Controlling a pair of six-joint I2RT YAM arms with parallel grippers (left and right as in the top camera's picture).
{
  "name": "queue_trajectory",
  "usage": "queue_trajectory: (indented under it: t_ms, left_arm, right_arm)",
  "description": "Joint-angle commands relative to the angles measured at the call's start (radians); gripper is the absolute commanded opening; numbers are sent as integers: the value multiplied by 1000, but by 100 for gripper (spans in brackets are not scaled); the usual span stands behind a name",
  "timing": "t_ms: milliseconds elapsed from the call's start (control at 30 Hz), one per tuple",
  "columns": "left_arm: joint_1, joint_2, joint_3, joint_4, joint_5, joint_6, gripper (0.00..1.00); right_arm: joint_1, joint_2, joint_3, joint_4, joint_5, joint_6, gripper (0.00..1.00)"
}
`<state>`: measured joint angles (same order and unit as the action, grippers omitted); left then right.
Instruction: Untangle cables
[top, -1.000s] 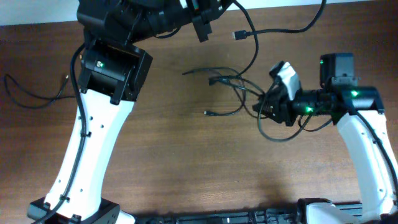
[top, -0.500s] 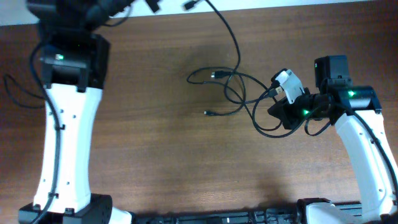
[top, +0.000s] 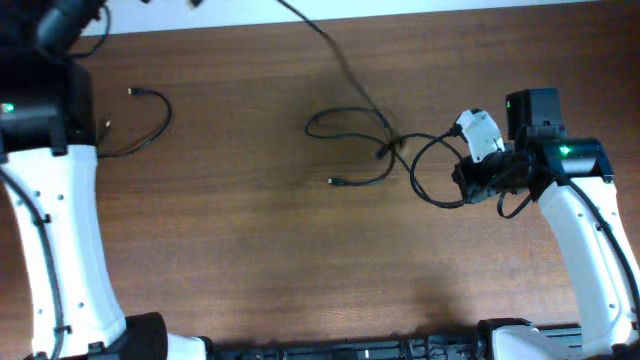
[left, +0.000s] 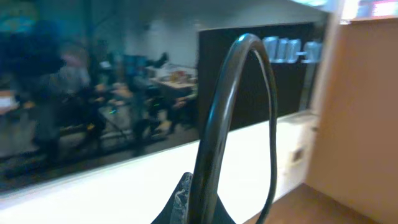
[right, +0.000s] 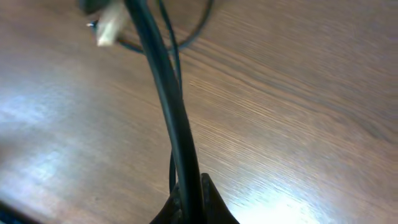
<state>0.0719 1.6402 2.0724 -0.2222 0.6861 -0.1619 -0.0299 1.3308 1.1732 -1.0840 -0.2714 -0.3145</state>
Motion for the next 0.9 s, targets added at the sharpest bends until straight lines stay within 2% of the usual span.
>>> queue_trajectory:
  t_ms: [0,100,200,367,433,867]
  left_arm:
    - [56,-21,6,-53,-63,40,0]
    - [70,-20,6,-145,-196,127,0]
    - [69,-20,6,-243,-413,212,0]
    - [70,-14,6,-365,-819,247,0]
    - [79,-3,6,-399,-932,247,0]
    - [259,160,6,-549,-964,246,0]
  right_arm:
    - [1,5,14,6,58,44,4]
    - [1,5,14,6,59,44,4]
    - [1,5,14,6,59,56,4]
    - [1,5,14,6,58,63,4]
    - [1,5,14,6,58,63,4]
    - [1,5,14,6,43,63,5]
